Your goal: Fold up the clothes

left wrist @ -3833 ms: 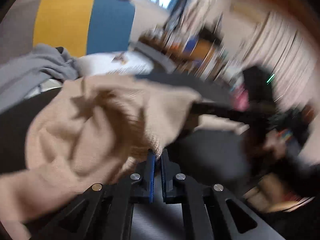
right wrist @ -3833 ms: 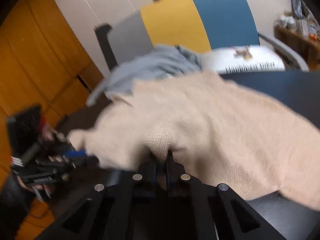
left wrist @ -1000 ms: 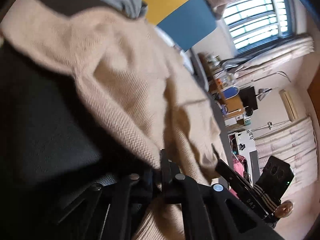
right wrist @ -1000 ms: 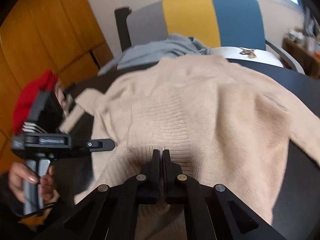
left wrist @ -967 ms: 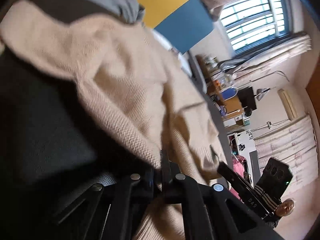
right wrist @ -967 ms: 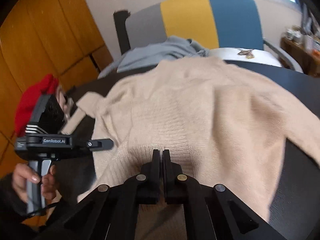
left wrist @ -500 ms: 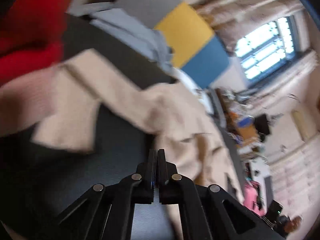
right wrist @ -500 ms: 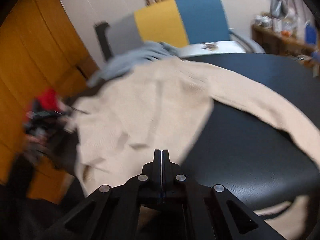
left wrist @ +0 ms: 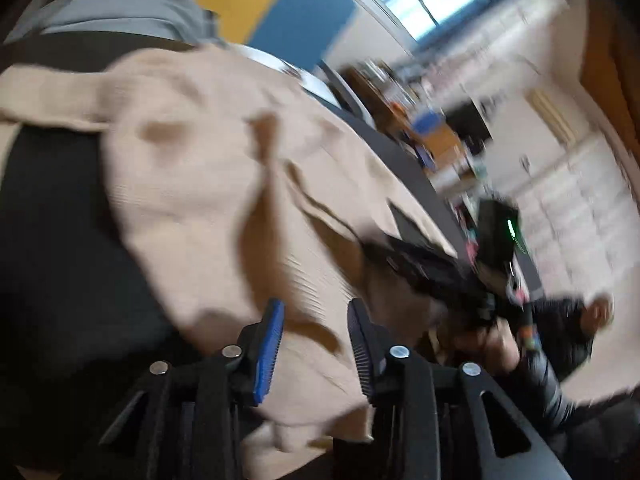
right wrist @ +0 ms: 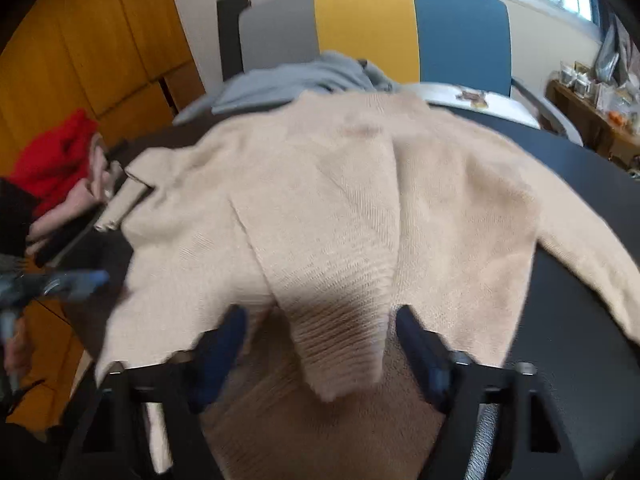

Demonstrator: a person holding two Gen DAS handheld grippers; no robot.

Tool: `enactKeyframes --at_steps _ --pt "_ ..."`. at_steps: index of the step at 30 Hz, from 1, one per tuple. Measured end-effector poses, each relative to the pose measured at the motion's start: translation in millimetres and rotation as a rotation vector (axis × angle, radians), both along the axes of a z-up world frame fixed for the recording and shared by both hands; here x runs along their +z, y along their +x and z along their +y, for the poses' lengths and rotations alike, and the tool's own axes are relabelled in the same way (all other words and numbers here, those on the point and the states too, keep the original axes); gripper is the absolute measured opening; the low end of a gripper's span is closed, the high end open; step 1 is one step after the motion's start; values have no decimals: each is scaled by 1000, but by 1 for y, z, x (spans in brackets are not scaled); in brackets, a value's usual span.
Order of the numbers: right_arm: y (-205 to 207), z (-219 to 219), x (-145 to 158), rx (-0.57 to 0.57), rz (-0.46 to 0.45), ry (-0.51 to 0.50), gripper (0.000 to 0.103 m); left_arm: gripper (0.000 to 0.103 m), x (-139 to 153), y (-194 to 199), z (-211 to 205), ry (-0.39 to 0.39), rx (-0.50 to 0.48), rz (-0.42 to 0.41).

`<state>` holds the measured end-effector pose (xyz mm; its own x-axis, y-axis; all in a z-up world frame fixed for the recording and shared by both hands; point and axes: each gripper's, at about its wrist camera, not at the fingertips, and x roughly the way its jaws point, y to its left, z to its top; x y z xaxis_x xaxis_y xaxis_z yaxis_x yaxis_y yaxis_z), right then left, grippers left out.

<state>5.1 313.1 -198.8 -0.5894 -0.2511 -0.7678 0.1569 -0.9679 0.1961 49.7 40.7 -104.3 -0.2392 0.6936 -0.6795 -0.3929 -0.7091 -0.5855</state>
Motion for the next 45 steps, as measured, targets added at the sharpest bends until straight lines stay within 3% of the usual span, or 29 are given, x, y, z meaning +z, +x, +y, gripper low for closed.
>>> enactKeyframes --at_steps 2,3,4,8,14,18,20,22,24,26,28,29,31,33,36,40,43,45 --pt "-1 8 -5 -18 -21 -77 57 36 -3 7 12 -73 -25 10" --pt "-1 12 -10 -22 -47 -109 65 36 -4 10 14 -120 -28 26" --pt "1 17 -14 -27 -48 -141 66 37 -3 13 15 -148 -37 46" --pt "13 22 -15 -15 -23 -179 70 38 -1 18 15 -236 -78 105" --pt "23 29 -8 -42 -35 -224 79 38 -11 -1 17 -287 -84 134" --pt "41 36 0 -53 -19 -167 80 38 -26 -16 27 -316 -101 98" --pt "53 40 3 -52 -13 -124 80 34 -30 -21 26 -304 -73 82" --pt "68 42 6 -30 -7 -61 80 15 -32 -26 13 -251 -32 48" --pt "79 39 4 11 -8 -1 80 5 -34 -30 -3 -191 1 6" --pt "87 36 -1 46 -18 53 74 3 -32 -28 -19 -152 18 -4" --pt "86 32 -9 51 -35 104 39 2 -27 -24 -34 -127 26 4" --pt "85 32 -11 38 -32 121 35 1 -23 -21 -43 -118 33 13" --pt "82 36 -10 25 -37 122 15 1 -15 -16 -61 -102 47 32" --pt "81 40 -7 23 -47 135 15 1 1 -7 -89 -97 77 65" --pt "92 53 -5 30 -94 178 14 1 8 -3 -120 -152 148 79" --pt "115 77 -15 37 -229 161 12 1 4 4 -157 -212 244 55" --pt "129 88 -26 4 -314 232 12 1 -2 12 -151 -209 239 44" --pt "136 95 -12 -41 -285 198 13 1 -7 14 -140 -204 229 40"
